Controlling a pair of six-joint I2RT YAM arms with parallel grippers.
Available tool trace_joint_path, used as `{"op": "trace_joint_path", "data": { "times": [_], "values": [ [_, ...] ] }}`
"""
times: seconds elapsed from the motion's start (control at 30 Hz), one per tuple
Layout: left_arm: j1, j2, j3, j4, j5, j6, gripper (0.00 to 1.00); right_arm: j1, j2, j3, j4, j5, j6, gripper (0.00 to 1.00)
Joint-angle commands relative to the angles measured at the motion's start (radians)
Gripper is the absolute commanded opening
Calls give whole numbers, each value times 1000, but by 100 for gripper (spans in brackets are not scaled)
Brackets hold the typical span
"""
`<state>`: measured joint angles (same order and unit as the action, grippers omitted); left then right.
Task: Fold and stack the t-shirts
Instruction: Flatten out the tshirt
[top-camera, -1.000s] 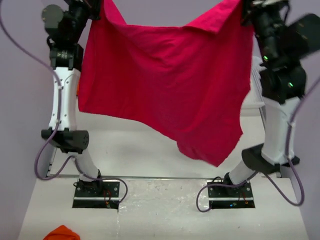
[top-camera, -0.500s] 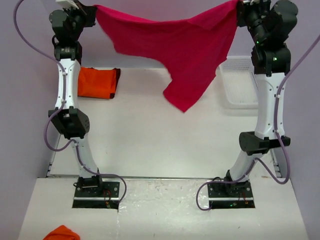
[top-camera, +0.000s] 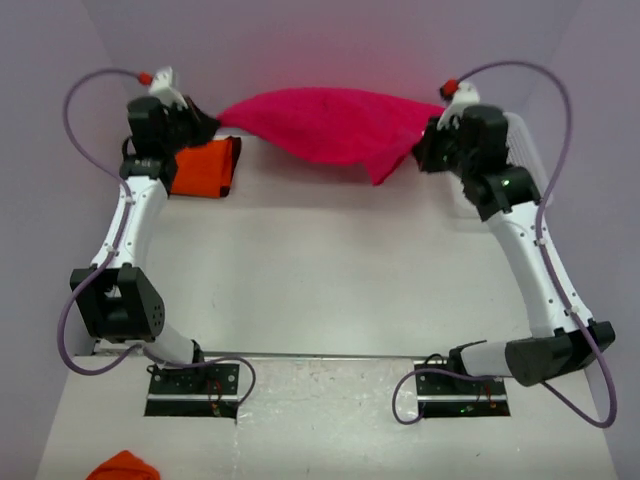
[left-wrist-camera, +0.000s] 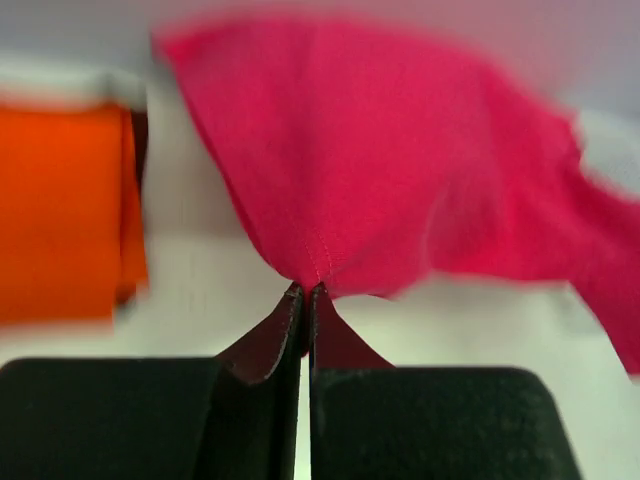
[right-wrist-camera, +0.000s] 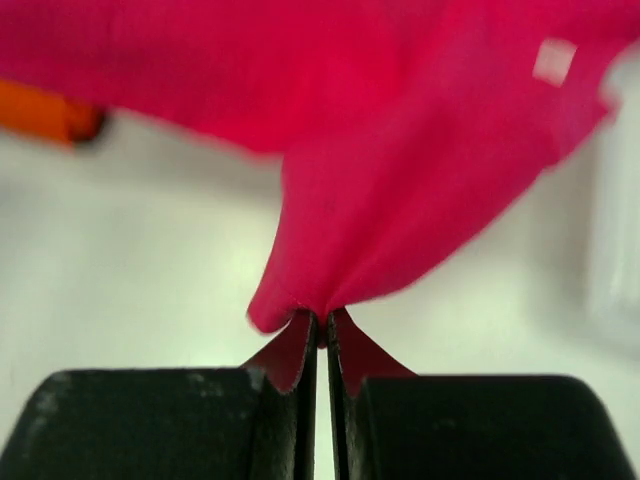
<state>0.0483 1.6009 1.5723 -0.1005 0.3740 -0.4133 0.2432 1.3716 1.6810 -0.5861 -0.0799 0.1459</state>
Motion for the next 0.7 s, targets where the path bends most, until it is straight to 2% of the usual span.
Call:
{"op": "trace_joint_path", "data": {
  "times": [0.0,0.03,0.1,0.13,0.17,0.27,0.4,0.5,0.67],
  "values": [
    [-37,-160,-305,-213,-64,-59,0,114,-195,-275,-109,150,190,0],
    [-82,-195,-367,-235,-120,-65,0,142,-241,-388,-116,175,207,0],
    [-91,-249,-500,-315,-83,-48,0,172,-374,-472,-184,190,291,0],
    [-114,-309,-544,-336,-128,-67,0,182,-417,-542,-199,165,305,0],
    [-119,-344,-637,-338,-113,-74,0,185,-457,-564,-260,166,366,0],
    [-119,-442,-759,-352,-18,-111,0,191,-615,-648,-334,134,450,0],
    [-122,-547,-840,-426,46,-151,0,211,-782,-800,-408,109,520,0],
    [-120,-607,-890,-455,84,-180,0,246,-819,-790,-477,101,584,0],
    [-120,-633,-830,-565,59,-171,0,257,-845,-851,-549,86,641,0]
  ]
}}
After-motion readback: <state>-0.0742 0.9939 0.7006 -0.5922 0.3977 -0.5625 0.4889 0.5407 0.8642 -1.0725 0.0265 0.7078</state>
